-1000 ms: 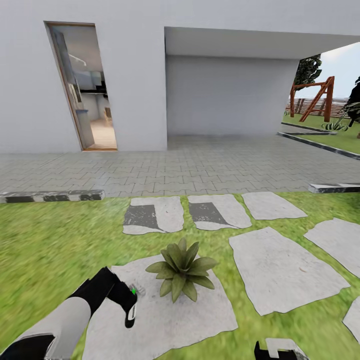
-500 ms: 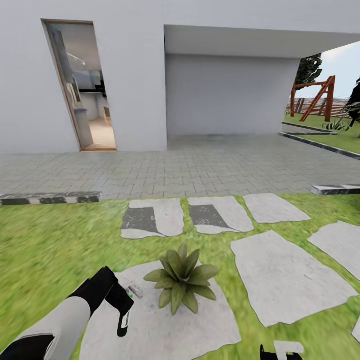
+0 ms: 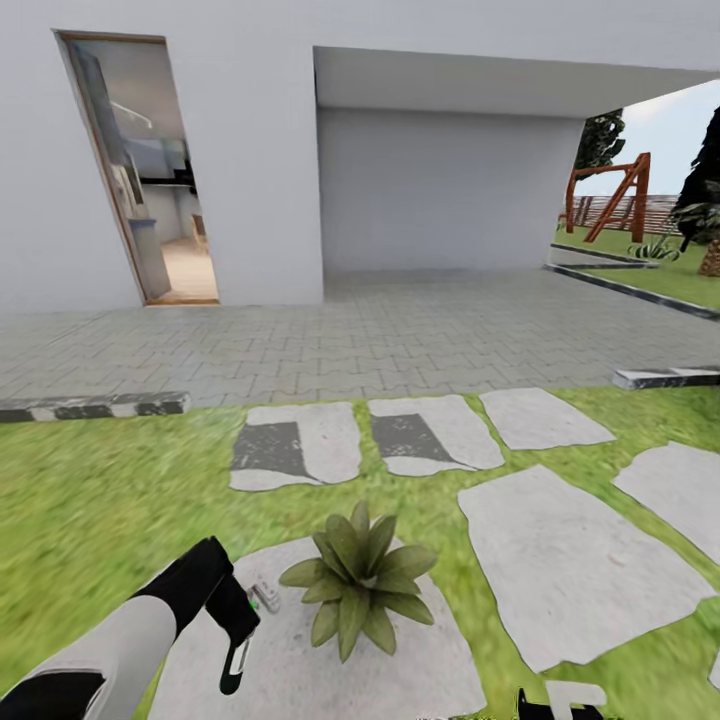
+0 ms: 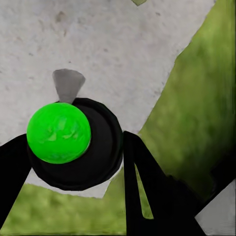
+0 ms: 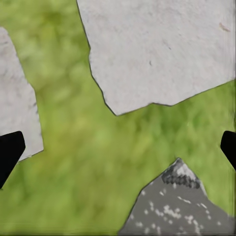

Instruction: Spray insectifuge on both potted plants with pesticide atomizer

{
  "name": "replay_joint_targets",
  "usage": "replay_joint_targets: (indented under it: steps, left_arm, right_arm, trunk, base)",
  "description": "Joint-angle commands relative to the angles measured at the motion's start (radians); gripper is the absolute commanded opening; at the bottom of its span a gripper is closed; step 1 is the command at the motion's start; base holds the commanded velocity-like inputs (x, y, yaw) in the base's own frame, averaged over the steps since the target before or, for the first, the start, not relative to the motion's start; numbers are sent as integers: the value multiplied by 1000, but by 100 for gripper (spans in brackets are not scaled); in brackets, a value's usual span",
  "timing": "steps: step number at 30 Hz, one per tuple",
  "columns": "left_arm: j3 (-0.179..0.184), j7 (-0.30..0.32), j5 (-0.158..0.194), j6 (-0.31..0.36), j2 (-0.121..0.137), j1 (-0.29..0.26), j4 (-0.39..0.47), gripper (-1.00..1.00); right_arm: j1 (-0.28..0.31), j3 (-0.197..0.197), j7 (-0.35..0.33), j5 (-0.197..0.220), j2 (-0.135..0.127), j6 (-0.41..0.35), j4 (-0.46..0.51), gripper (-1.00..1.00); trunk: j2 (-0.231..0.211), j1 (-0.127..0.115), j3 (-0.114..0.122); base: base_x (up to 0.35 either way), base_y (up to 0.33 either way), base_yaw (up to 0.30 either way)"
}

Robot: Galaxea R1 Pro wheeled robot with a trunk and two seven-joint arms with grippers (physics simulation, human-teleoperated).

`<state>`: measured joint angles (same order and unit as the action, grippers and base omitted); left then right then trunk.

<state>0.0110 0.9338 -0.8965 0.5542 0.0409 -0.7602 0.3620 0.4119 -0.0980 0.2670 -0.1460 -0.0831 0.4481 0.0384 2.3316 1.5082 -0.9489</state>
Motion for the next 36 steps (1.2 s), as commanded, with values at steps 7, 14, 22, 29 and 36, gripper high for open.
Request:
replay_joint_targets:
  steps: [7, 14, 22, 29, 36]
  left_arm:
    - [7, 96, -74, 40, 19, -5, 14, -100]
    - [9, 95, -78, 79, 7, 1, 17, -100]
    - [10, 85, -78, 73, 7, 9, 15, -100]
    - [6, 81, -78, 64, 25, 12, 16, -100]
    - [7, 81, -78, 81, 11, -21, 65, -100]
  right_arm:
    - [1, -9, 3, -12, -3, 4, -2, 100]
    - [1, -9, 3, -12, -2, 4, -2, 100]
    - [1, -9, 3, -12, -3, 4, -2, 100]
    - [1, -9, 3, -12, -3, 4, -3, 100]
    - [1, -9, 3, -12, -3, 3, -3, 100]
  trunk:
    - [0, 0, -1]
    - [0, 0, -1]
    - [0, 0, -1]
    - [0, 0, -1]
    - [0, 0, -1]
  base:
    - [32, 15, -42]
    - [257, 191, -1]
    - [34, 29, 0]
    - [0, 0, 0]
    - [0, 0, 0]
